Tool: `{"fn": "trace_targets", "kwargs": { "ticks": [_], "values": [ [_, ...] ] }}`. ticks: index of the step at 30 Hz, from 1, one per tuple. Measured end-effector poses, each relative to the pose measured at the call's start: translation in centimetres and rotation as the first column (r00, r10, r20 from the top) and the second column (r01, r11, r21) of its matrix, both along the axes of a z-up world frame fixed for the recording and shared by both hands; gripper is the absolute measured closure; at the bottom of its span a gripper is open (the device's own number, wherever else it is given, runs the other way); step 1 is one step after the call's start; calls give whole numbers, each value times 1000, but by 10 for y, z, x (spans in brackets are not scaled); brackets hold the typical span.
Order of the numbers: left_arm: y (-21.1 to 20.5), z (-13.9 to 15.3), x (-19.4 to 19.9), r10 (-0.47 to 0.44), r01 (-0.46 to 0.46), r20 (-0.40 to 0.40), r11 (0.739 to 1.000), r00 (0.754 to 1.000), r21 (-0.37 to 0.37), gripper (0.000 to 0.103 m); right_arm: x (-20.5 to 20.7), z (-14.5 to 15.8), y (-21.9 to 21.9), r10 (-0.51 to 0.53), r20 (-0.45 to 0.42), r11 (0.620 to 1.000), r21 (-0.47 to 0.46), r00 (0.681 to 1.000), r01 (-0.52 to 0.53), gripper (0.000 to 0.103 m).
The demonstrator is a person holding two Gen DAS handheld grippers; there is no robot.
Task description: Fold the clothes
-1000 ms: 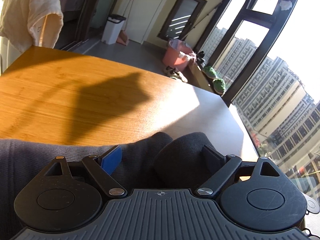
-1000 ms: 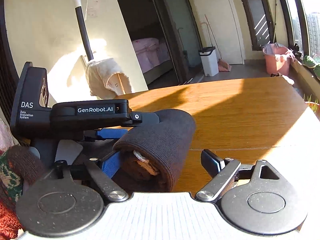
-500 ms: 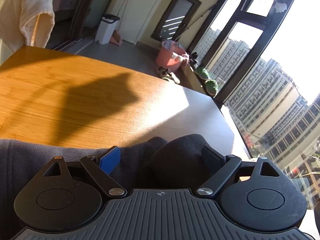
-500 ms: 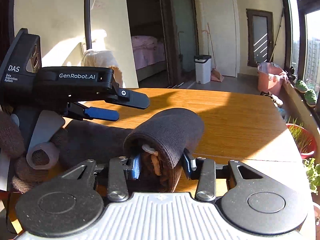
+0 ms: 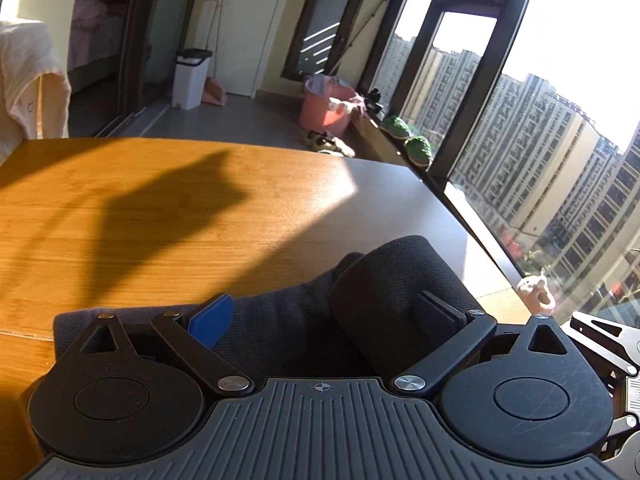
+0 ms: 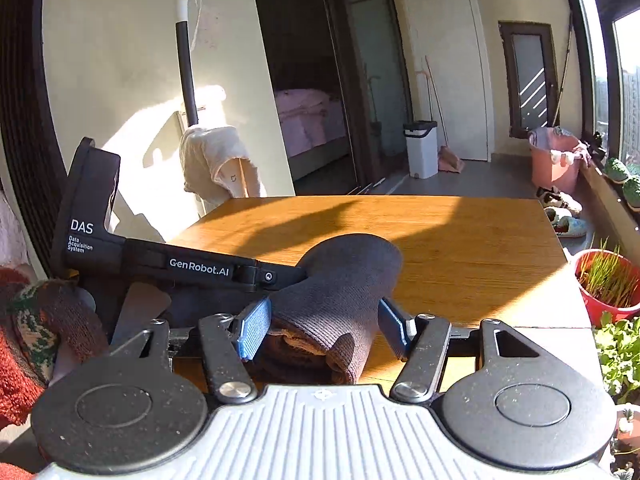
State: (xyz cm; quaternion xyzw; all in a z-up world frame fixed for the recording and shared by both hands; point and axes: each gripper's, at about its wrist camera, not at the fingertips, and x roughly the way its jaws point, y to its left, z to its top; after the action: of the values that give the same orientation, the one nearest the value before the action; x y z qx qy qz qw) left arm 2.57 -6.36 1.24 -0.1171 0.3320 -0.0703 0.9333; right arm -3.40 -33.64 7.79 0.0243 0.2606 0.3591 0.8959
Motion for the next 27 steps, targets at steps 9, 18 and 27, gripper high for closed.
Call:
{"fn": "trace_targets", "kwargs": {
  "ticks": [9,18,27],
  "values": [
    [5,-2,-5,12,-12,1,1000,1000,-7,2,30,-33,-1,-125,-143,991,25,982,130,32],
    [9,-9,-11,10,-9,28,1000,1000,-8,0,31,-42,-2,-151,-144,987,33,978,157,20],
    [13,-11,-15,3,-2,52,1000,999,-19,0,30,-37,-2,-132,-216,975,149,967,166,28]
  ]
}}
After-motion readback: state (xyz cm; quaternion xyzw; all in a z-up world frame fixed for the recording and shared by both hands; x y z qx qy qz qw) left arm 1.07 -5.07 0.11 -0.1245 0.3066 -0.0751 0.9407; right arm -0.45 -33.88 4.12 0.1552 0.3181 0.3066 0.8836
